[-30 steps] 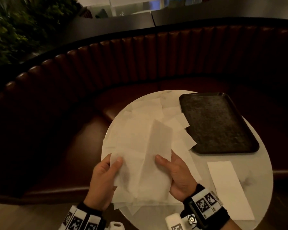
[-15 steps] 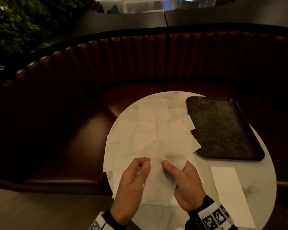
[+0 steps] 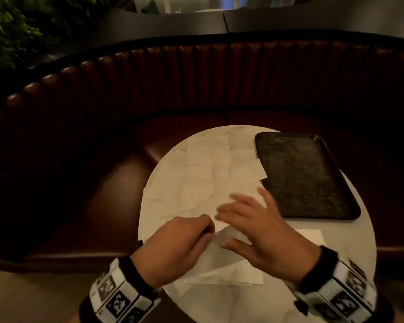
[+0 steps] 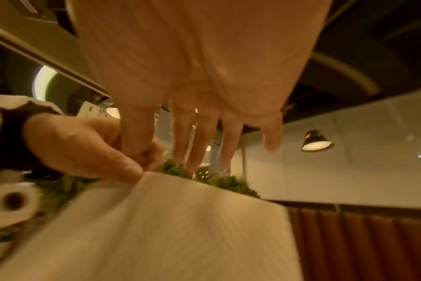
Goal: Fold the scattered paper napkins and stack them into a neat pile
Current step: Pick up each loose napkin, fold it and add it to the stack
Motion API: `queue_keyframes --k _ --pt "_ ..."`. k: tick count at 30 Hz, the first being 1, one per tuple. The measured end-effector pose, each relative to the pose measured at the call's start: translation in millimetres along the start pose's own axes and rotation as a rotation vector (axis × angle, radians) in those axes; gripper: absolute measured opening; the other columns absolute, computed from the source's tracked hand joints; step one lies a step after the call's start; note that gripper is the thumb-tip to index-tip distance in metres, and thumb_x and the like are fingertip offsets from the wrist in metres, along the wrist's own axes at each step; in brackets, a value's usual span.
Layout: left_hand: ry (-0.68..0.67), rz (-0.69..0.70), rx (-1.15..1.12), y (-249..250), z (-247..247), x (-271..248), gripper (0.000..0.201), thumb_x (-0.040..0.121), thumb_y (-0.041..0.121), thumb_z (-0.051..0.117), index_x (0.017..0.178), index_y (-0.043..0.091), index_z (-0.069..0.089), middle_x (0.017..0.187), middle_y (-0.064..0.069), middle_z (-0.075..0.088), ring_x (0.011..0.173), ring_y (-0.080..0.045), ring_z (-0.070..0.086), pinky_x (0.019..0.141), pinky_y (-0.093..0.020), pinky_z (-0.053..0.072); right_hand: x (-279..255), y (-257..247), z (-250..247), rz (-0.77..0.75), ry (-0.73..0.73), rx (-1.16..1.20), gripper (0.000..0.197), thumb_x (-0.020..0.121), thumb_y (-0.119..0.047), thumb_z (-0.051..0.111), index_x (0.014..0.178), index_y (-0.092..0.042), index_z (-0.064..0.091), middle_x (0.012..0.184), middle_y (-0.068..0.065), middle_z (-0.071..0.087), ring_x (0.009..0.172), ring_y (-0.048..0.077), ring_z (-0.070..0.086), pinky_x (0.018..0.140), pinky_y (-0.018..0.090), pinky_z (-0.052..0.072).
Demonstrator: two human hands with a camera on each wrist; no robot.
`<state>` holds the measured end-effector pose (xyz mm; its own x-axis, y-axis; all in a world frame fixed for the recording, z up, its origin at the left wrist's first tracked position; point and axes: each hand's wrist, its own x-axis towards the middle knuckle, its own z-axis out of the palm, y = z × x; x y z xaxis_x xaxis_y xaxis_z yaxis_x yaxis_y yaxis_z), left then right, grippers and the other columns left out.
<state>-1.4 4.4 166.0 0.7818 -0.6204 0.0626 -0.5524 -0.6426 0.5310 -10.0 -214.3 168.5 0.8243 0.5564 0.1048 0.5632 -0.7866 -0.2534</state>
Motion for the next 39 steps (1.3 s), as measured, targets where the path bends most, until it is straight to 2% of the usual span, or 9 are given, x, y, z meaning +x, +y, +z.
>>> queue_keyframes --k 2,5,11,18,23,27,31,34,39 --pt "-0.044 0.066 0.11 -0.7 -10.1 5.5 0.014 0.098 0.041 0.039 0.099 0.032 0.051 0.09 0.012 0.062 0.079 -0.008 0.057 0.071 -0.034 0.049 12.3 -1.3 3.1 -0.02 -0.145 0.041 0.037 0.09 -0.058 0.035 0.105 -0.033 0.059 0.103 -0.013 0.063 0.106 0.01 0.057 0.111 0.046 0.025" --pt "-0.088 0.1 0.109 -3.0 -22.6 12.4 0.015 0.097 0.04 0.043 0.099 0.031 0.055 0.092 0.013 0.064 0.081 -0.006 0.058 0.073 -0.031 0.049 16.8 -1.1 5.1 0.011 -0.063 0.345 0.028 0.091 -0.048 0.051 0.087 -0.025 0.066 0.079 -0.006 0.068 0.073 0.009 0.061 0.075 0.029 0.049" --pt "-0.13 -0.034 -0.075 -21.9 -36.9 17.9 0.009 0.093 0.034 0.059 0.096 0.028 0.065 0.089 0.016 0.067 0.083 -0.001 0.061 0.077 -0.02 0.048 -12.9 15.2 4.7 0.359 0.017 0.773 0.012 0.084 -0.033 0.069 0.084 -0.023 0.075 0.082 -0.015 0.074 0.079 -0.001 0.067 0.075 0.022 0.053" --pt "-0.176 -0.181 -0.334 -32.9 4.9 53.4 0.005 0.086 0.021 0.069 0.085 0.026 0.07 0.081 0.01 0.071 0.078 -0.01 0.065 0.075 -0.029 0.053 -67.4 31.9 29.6 0.739 0.12 0.986 0.007 0.081 -0.022 0.073 0.077 -0.022 0.078 0.08 -0.012 0.076 0.075 0.0 0.068 0.072 0.016 0.051" --pt "-0.349 -0.063 -0.166 -24.0 47.6 110.1 0.012 0.093 0.017 0.059 0.091 0.026 0.067 0.089 0.015 0.068 0.084 -0.002 0.06 0.079 -0.023 0.048 -123.9 50.5 53.9 0.982 0.134 1.021 0.01 0.085 -0.022 0.068 0.08 -0.022 0.077 0.076 -0.003 0.074 0.057 0.008 0.062 0.056 0.024 0.052" --pt "-0.447 0.076 -0.035 3.1 113.6 170.0 0.013 0.093 0.014 0.058 0.101 0.016 0.068 0.102 0.003 0.069 0.097 -0.011 0.059 0.084 -0.019 0.042 -172.1 68.9 82.4 1.179 0.134 0.995 0.009 0.086 -0.02 0.069 0.081 -0.021 0.076 0.072 0.003 0.074 0.048 0.013 0.058 0.051 0.024 0.05" --pt "-0.535 0.187 0.024 38.6 202.2 230.4 0.011 0.088 0.009 0.063 0.097 0.015 0.066 0.103 -0.004 0.067 0.1 -0.018 0.06 0.082 -0.022 0.042 -213.2 90.6 120.3 1.406 0.178 0.964 0.001 0.085 -0.018 0.069 0.085 -0.017 0.07 0.074 0.004 0.073 0.057 0.011 0.062 0.05 0.021 0.05" --pt "-0.577 0.264 0.101 58.9 253.8 259.7 0.016 0.087 0.006 0.058 0.094 0.02 0.061 0.104 -0.004 0.064 0.097 -0.025 0.06 0.084 -0.036 0.051 -227.5 107.2 137.9 1.487 0.161 0.885 0.008 0.087 -0.019 0.067 0.083 -0.014 0.061 0.074 0.0 0.069 0.061 0.01 0.062 0.049 0.013 0.047" --pt "-0.586 0.337 0.316 65.3 302.5 288.0 0.023 0.09 0.007 0.051 0.105 0.023 0.059 0.113 -0.001 0.059 0.107 -0.026 0.055 0.087 -0.039 0.041 -229.7 132.5 154.5 1.52 0.074 0.723 0.01 0.092 -0.028 0.057 0.09 -0.018 0.057 0.08 -0.008 0.062 0.078 0.009 0.059 0.073 0.023 0.052"
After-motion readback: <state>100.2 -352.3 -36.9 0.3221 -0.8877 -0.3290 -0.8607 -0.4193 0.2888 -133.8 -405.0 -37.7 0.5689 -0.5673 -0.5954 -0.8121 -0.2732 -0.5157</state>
